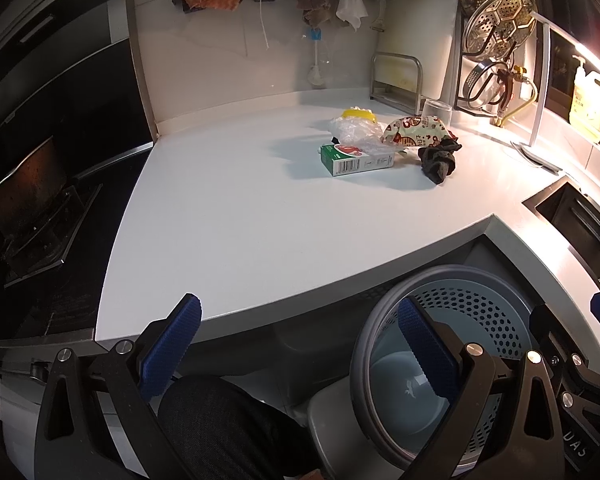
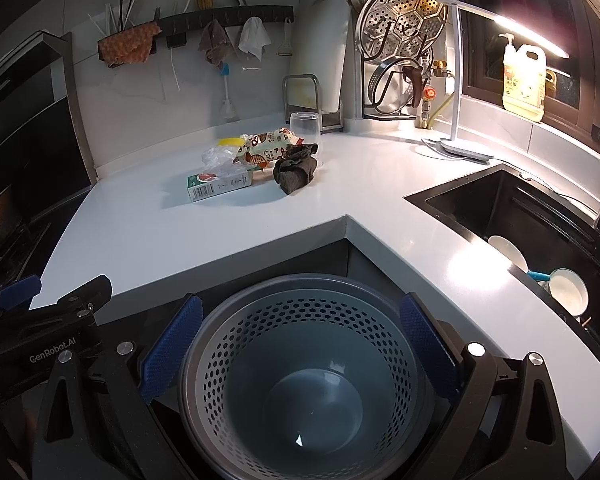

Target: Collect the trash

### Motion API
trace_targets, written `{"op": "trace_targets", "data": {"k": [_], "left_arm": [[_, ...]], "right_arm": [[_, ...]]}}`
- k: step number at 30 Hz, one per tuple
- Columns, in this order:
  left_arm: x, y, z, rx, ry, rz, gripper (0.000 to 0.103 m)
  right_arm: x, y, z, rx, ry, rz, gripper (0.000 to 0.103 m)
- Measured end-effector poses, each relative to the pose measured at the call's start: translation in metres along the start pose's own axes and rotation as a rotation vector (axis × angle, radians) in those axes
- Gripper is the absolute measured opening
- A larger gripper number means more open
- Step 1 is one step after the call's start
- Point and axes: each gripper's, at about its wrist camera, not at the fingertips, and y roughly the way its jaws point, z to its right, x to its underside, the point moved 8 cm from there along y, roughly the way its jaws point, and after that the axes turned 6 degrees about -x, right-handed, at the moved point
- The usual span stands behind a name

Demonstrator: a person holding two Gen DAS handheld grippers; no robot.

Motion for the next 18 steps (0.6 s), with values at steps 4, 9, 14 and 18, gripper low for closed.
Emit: {"op": "trace_targets", "data": {"k": [4,9,14,18], "left_arm": [[-0.002,0.009,-0.002,0.015,-0.017,-0.032,0.097],[-0.018,0.028,-0.002,-0.022,0.006,-0.01,0.097],[-0.041,0.06,0.003,-0.008,-0.003,-0.022,0.097],[-0.064,0.082,0.01,-0.035,0.02,0.0,0.097]], "right_arm": [[0.001,0.009,0.007,-0.02,0.011,-0.002,0.094],[-0.007,0.032,0.02,-0.034,0.01,-0.008,0.094],[-0.032,0.067,0.031,-0.044,0.009,-0.024,0.094],[-0.054,0.101,0.04,-0.075,0.039,-0.038,0.094]]}}
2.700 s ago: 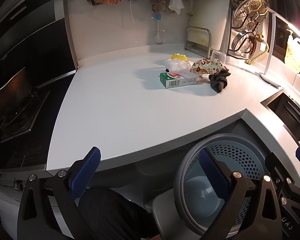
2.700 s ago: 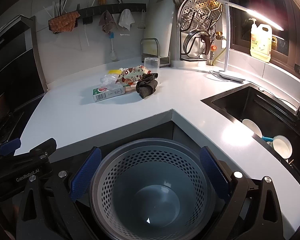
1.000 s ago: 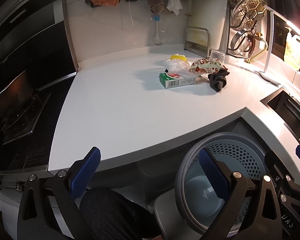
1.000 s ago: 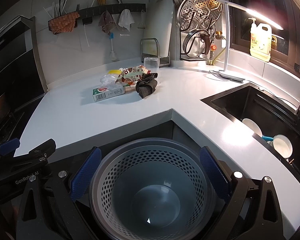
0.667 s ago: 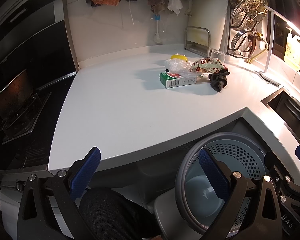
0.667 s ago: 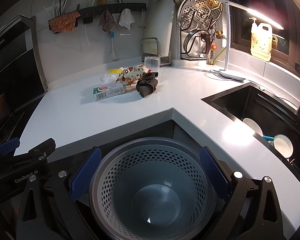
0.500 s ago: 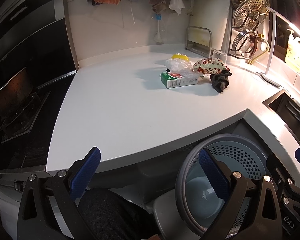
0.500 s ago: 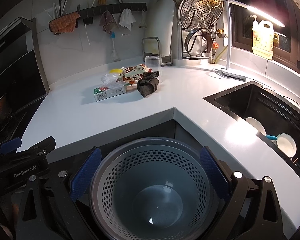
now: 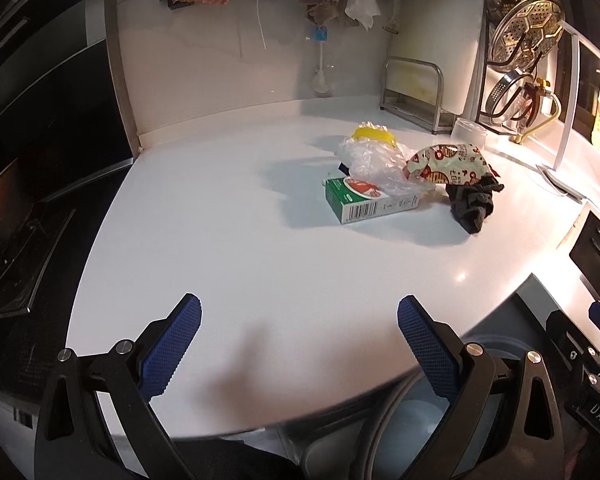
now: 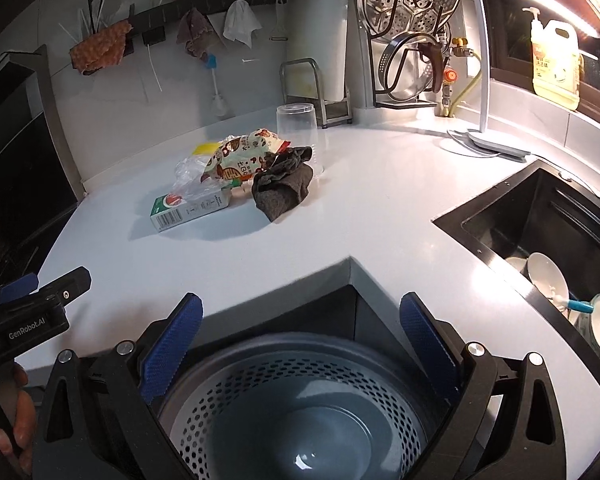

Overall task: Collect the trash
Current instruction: 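Reach the right tool to the dark grey cloth and grasp it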

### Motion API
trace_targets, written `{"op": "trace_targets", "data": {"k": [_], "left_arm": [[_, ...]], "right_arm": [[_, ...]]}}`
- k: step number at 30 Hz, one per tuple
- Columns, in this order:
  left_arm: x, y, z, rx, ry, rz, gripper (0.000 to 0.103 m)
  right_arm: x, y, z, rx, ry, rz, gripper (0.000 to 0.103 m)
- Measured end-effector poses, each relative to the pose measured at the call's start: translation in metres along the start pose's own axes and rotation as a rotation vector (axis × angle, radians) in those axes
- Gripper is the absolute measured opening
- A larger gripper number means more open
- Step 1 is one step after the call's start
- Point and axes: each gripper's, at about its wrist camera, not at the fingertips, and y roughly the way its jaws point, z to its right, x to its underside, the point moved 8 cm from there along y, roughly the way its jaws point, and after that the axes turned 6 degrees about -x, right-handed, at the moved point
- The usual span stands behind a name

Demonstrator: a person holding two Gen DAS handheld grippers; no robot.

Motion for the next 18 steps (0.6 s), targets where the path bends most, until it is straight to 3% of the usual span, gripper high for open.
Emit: {"op": "trace_targets", "data": {"k": [9,18], "left_arm": [[-0.044,0.05,0.009,-0.021,-0.006,0.013,0.097],[-0.058,0.076,0.017,-0.012,0.023,0.013,0.097]], "right_arm": [[-0.052,0.065,0.012,-0.004,0.017,-0.012,0.094],[-0.078,0.123,-0.002,-0.005,0.01,-0.077,0.094]]}}
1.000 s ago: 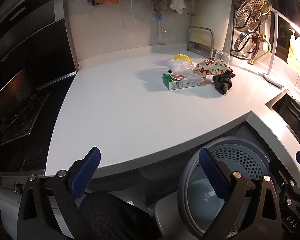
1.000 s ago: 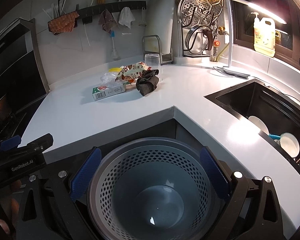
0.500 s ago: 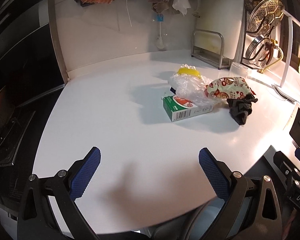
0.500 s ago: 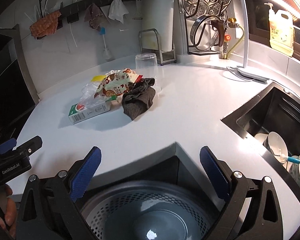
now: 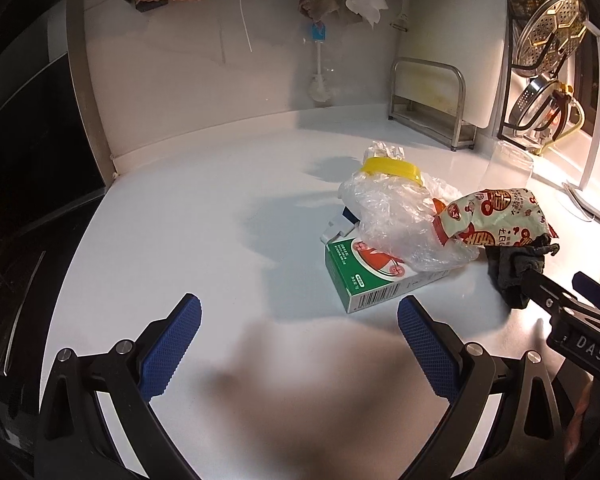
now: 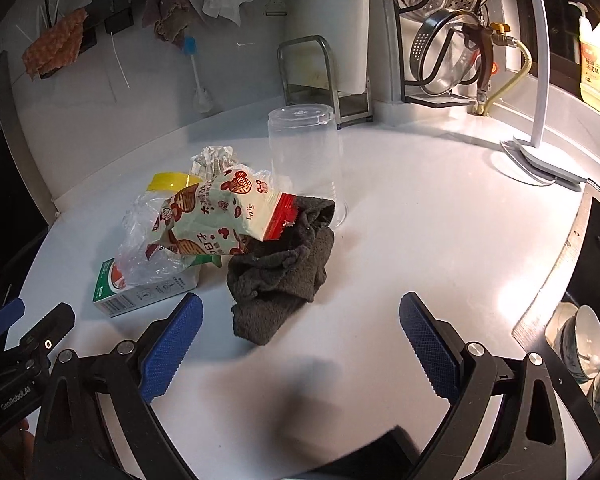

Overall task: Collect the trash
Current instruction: 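Reach the right tool to the dark grey cloth and grasp it, then grasp the green box with the left tool while the right tool holds the cloth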

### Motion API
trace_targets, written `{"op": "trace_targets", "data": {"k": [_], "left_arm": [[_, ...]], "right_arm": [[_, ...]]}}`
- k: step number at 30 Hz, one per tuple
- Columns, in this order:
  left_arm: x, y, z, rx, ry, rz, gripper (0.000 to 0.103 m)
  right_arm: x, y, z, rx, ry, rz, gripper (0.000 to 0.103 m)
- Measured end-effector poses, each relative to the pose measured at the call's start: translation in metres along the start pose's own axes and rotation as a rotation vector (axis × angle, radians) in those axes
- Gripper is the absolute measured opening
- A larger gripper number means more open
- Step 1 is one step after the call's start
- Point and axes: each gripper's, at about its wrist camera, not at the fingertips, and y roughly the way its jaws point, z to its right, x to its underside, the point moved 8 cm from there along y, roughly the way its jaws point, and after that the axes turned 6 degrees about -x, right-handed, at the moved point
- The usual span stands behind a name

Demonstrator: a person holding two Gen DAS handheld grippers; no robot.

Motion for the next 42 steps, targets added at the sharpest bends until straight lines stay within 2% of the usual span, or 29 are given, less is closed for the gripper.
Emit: {"op": "trace_targets", "data": {"k": [8,9,10,14,15,19,29,36,42], "left_arm": [[-0.002,0.006,0.001,0.019,-0.005,-0.004,0.097],[-0.001,0.006,0.002,0.019,-0.004,-0.005,0.097],[-0.001,0.006,0.002,0.019,-0.003,-0.007,0.097],[0.0,0.007,0.005,0.017,0.004,-0.012,0.097],[0.0,0.006,0.005,0.019,0.003,-0.01,0.097],[-0.002,0.004,0.007,0.016,0.005,-0.004,0.097],[-0.003,-0.001,0.004,0.024,-0.021,-0.012,0.097],[0.002,-0.003,0.02,0.057,-0.025,-0.035,0.097],[0.002,0.009,0.027,0.099,0.013,-0.073,0.097]], "right_arm": [[-0.003,0.027,0.0,0.021,0.013,-0.046,0.093],[-0.003,0.028,0.0,0.024,0.007,-0.051,0.085],[-0.002,0.03,0.0,0.027,-0.001,-0.063,0.071],[0.0,0.033,-0.002,0.029,-0.034,-0.088,0.052],[0.0,0.033,-0.003,0.027,-0.043,-0.09,0.042],[0.001,0.028,-0.004,0.035,-0.063,-0.084,0.032],[0.018,-0.012,0.026,0.039,-0.046,-0.063,0.029],[0.032,-0.043,0.053,0.049,0.0,-0.022,0.029],[0.038,-0.054,0.058,0.0,0.019,-0.01,0.029]]}}
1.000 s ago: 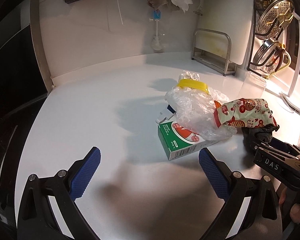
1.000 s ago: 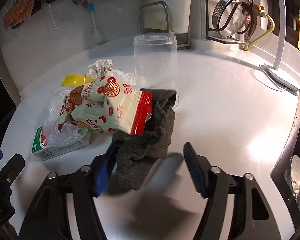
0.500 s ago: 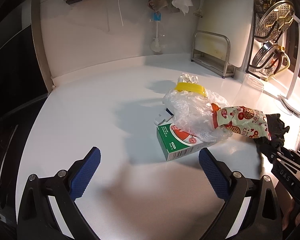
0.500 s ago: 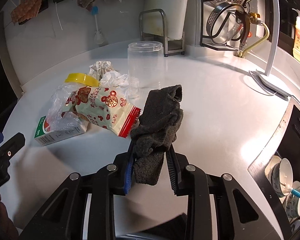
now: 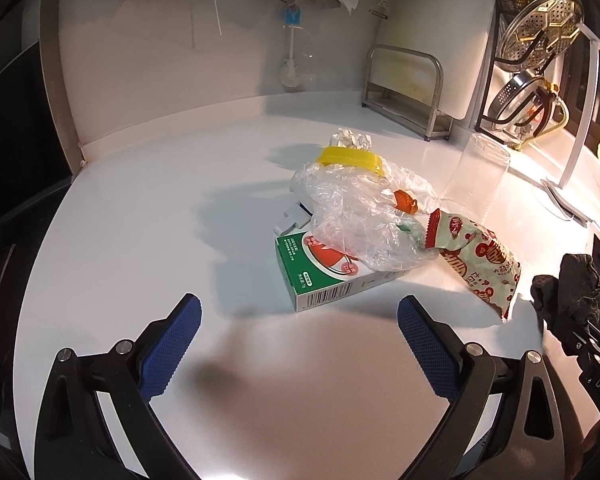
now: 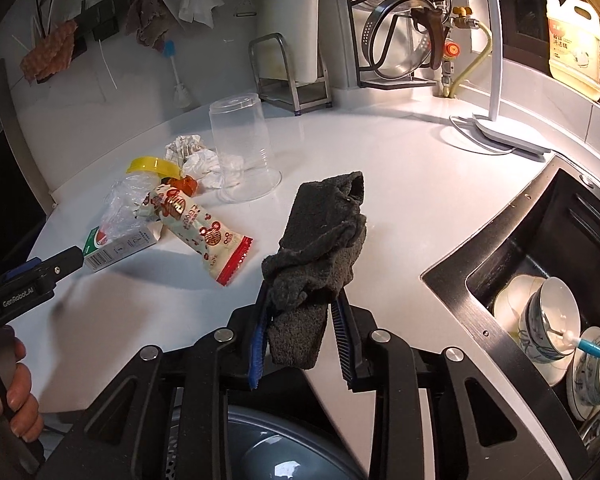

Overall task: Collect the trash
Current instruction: 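Grasp the green box with the left tool while the right tool holds the cloth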

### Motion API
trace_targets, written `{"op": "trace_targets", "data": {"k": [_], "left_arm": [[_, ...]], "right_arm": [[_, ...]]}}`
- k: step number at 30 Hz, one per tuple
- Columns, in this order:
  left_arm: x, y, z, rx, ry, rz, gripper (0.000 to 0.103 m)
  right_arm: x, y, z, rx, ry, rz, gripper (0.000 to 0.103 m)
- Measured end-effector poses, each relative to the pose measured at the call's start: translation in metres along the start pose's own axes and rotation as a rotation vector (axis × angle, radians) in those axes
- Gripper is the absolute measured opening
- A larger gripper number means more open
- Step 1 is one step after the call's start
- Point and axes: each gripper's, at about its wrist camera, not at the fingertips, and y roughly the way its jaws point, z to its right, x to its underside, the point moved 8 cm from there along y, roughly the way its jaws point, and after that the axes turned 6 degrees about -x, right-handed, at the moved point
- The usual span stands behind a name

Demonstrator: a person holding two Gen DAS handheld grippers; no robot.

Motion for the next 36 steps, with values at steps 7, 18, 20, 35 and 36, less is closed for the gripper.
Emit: {"op": "trace_targets", "data": {"k": [7,18,20,35,36], "left_arm": [[-0.007,0.013,-0.019,0.071,0.133,-0.024,0.097],[-0.037,0.034,-0.01,0.341,0.262,-0.02,0.097],[-0.043,0.039,-0.008,0.359,0.276,-0.017,0.097],[-0.047,0.055,0.02,0.408,0.434,-0.034,0.097],[-0.045,0.056,0.022,0.415,0.445,-0.045,0.097]], "right_arm": [[-0.003,-0.008,-0.005,-0.053,0.005,0.021,0.028],[0.001,-0.014,-0.001,-0.067,0.051,0.016,0.028],[0.002,-0.014,0.002,-0.071,0.067,0.014,0.029],[0.002,-0.015,0.002,-0.078,0.075,0.015,0.029],[0.002,-0.015,0.001,-0.078,0.075,0.015,0.029]]}}
